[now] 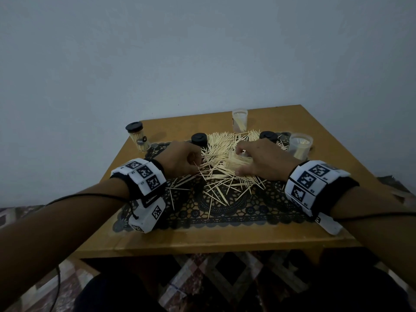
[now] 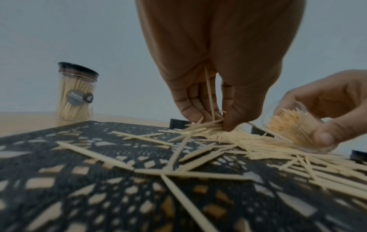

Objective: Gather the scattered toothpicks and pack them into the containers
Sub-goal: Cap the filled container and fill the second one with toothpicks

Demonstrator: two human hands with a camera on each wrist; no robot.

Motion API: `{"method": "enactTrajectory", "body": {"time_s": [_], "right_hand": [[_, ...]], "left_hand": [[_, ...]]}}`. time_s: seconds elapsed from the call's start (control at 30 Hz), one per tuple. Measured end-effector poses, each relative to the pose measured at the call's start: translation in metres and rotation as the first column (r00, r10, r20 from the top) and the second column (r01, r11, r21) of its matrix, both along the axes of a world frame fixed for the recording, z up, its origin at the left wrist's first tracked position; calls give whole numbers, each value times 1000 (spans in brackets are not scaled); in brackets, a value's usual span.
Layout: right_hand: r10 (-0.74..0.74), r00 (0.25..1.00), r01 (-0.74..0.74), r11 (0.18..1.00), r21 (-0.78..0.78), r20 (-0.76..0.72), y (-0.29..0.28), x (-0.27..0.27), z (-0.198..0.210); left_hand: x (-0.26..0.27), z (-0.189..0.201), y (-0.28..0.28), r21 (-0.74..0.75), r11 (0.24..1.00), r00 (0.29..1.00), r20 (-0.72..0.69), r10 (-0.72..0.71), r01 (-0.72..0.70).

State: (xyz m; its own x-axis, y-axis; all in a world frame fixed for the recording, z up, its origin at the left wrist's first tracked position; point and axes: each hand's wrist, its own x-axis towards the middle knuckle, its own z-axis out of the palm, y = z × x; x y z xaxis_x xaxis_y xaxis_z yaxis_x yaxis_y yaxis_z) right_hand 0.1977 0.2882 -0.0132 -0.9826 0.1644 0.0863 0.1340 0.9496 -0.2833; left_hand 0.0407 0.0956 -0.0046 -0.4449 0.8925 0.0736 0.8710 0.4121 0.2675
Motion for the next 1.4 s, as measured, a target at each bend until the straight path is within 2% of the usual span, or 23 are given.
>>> {"method": "enactTrajectory", "body": {"time_s": [0.1, 0.47, 0.8, 1.0, 1.07, 1.17, 1.27, 1.4], "right_hand": [[-2, 1000, 2, 1000, 11, 2, -2, -1, 0], [12, 1000, -12, 1000, -10, -1, -3, -2, -1], [5, 1000, -5, 1000, 7, -7, 1, -2, -3], [-2, 1000, 2, 1000, 7, -9, 1, -3, -4], [-2, 1000, 2, 1000, 10, -12, 2, -3, -4], [1, 1000, -1, 1000, 17, -7, 2, -3, -4], [4, 1000, -4, 1000, 15, -9, 2, -4, -4], [3, 1000, -3, 1000, 7, -12, 3, -3, -4]], "left_hand": [[2, 5, 1, 33, 999, 999, 34, -39, 38], [27, 15, 31, -49, 984, 985, -16, -172, 171], [31, 10, 41, 246, 965, 986, 115, -121, 90], [21, 11, 21, 257, 965, 996, 60, -68, 50], [19, 13, 9, 189, 982, 998, 55, -12, 2], [12, 17, -13, -43, 999, 998, 65, 15, -12], [3, 17, -36, -269, 963, 993, 114, 36, -4], [-13, 14, -60, -361, 929, 987, 99, 124, -80]]}}
